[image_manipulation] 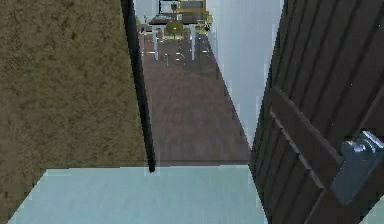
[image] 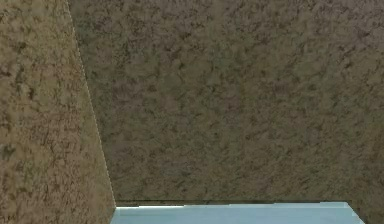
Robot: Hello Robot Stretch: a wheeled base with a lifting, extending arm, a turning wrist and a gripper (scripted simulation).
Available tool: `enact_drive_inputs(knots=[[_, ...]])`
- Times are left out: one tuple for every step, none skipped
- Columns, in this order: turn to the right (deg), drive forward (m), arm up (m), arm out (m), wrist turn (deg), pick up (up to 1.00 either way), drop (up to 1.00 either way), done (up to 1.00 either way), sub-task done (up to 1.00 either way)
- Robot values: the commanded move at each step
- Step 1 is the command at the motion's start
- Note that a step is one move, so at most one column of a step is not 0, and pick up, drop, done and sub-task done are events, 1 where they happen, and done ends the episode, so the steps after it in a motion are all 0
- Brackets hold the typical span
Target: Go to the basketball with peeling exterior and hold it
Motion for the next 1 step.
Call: enact_drive_inputs(knots=[[45.0,0.00,0.00,0.00,0.0,0.00,0.00,0.00,0.00]])
